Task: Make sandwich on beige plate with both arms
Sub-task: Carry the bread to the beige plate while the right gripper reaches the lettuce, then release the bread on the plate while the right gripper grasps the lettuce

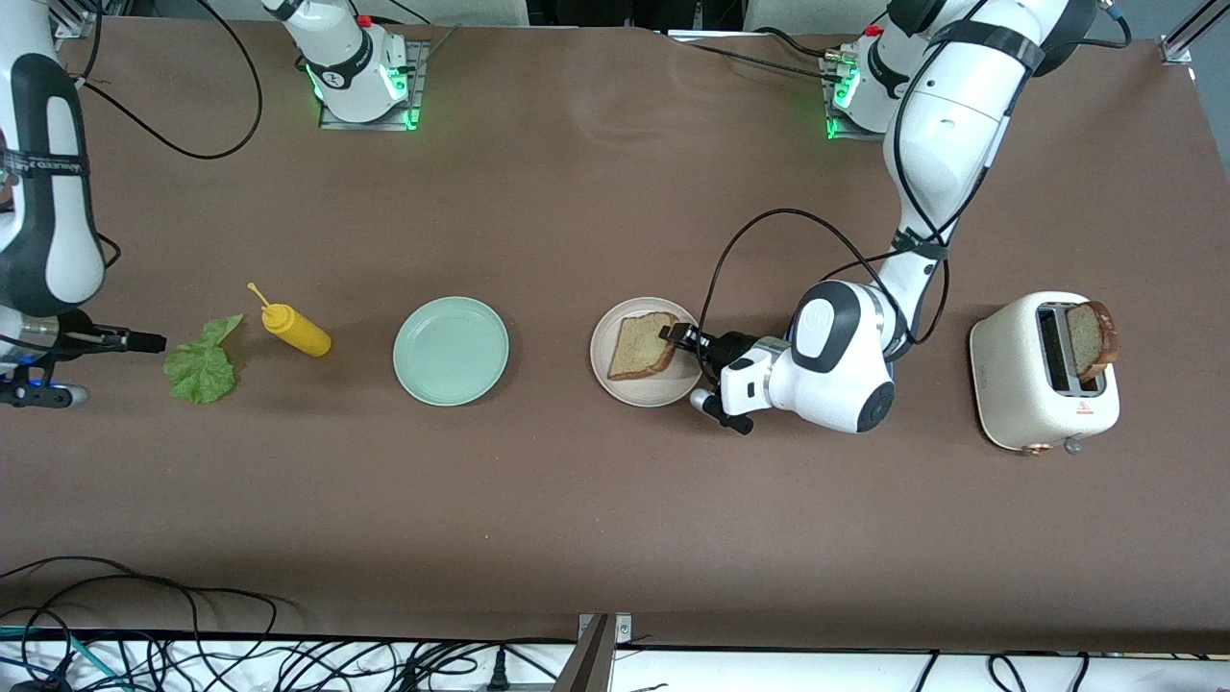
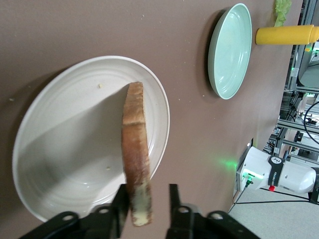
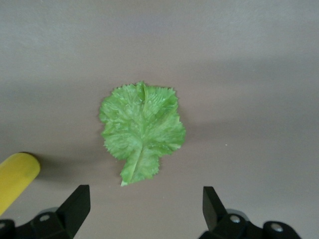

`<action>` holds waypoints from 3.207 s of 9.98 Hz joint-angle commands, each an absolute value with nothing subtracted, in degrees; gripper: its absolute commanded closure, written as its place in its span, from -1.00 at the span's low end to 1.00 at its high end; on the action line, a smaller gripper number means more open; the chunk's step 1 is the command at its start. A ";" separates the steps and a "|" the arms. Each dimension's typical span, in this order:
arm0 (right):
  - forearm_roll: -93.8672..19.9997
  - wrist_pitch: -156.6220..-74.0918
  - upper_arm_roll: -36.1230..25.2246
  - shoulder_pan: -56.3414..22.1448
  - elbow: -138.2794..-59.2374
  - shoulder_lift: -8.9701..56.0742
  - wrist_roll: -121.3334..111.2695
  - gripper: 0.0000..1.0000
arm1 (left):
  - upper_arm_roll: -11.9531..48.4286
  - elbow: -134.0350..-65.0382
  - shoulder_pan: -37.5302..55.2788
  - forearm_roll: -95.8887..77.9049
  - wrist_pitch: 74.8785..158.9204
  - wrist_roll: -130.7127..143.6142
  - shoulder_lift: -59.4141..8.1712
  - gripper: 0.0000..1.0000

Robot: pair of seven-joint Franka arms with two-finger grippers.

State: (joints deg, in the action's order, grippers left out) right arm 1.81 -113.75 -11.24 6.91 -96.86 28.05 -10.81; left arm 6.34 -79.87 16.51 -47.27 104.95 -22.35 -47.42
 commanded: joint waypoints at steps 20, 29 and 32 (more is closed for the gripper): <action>-7.74 -132.98 -9.76 6.68 -106.53 34.37 -12.13 1.00 | 5.80 -84.29 4.93 1.32 83.85 -4.66 -6.07 -1.00; -6.68 -99.21 -9.67 4.05 -84.87 27.16 -8.57 1.00 | 4.57 -87.95 0.70 -0.26 84.37 -3.17 -1.07 -1.00; -6.68 -88.36 -9.58 -5.24 -77.10 27.16 12.04 1.00 | 4.48 -93.17 1.23 -1.23 84.73 0.78 3.08 -1.00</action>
State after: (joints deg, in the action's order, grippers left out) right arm -6.81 -92.41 -9.37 -0.52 -80.73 25.94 2.30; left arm 4.51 -89.30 1.13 0.00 83.75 -0.95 -0.35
